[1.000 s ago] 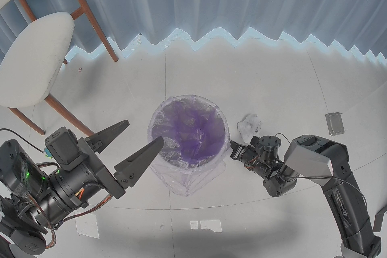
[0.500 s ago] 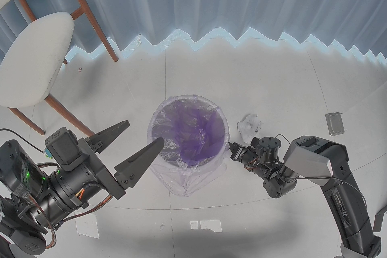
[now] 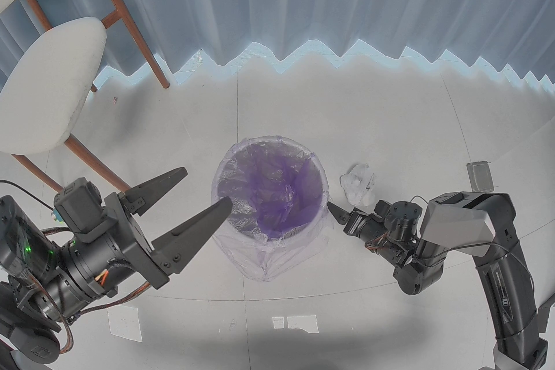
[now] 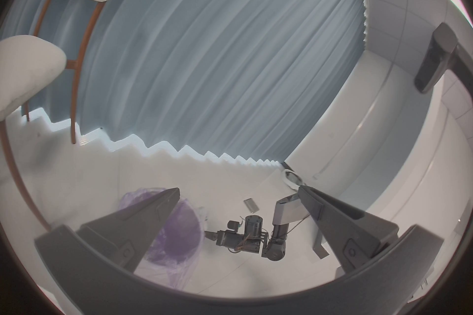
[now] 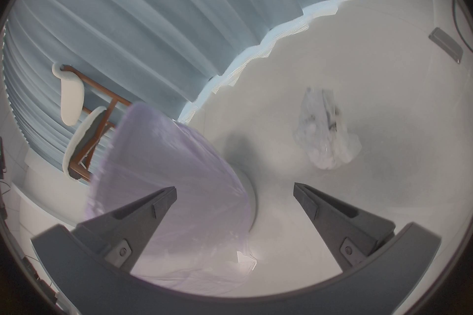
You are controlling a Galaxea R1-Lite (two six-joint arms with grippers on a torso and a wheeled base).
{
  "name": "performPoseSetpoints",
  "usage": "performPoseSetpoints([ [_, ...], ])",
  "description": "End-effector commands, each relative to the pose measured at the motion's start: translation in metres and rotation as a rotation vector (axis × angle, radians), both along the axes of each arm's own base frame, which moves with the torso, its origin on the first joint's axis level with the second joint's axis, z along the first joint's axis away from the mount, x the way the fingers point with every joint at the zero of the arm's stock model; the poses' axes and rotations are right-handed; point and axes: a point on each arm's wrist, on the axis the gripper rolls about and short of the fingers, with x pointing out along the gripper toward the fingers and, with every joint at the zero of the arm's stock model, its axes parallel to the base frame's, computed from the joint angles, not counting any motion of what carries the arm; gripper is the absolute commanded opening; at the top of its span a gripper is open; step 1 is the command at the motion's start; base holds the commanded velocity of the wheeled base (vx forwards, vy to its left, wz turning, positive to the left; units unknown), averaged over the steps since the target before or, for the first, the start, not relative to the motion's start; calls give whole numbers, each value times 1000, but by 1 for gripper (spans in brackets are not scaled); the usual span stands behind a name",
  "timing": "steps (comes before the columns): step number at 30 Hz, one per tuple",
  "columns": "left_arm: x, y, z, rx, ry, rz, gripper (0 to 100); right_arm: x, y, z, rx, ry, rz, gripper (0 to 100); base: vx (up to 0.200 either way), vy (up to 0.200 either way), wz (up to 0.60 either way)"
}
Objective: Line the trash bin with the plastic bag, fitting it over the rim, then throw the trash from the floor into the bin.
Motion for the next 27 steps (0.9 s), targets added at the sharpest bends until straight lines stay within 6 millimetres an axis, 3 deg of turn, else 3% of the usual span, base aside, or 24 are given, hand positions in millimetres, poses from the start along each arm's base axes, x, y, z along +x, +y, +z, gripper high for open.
performPoseSetpoints([
  [1,-2,16,18,-49,-70,-15,100,-15,-7,42,16,-63,-4,100,0,0,0],
  [5,5,20,33,-96,-101,-18,100,-29,-9,57,20,-69,19,100,0,0,0],
  [9,1,19,29,-133,-35,-58,100,-29,-12,74,43,-104,19,100,0,0,0],
  [11,0,19,28,-154,-2,-93,100,-34,-12,93,144,-97,37,100,0,0,0],
  [14,2,19,28,-152,2,-95,100,-44,-12,106,252,-43,90,100,0,0,0],
  [23,1,19,26,-176,50,-118,100,-41,-24,107,300,9,102,100,0,0,0],
  [27,-10,20,18,-125,49,-202,100,-35,-27,108,339,25,89,100,0,0,0],
])
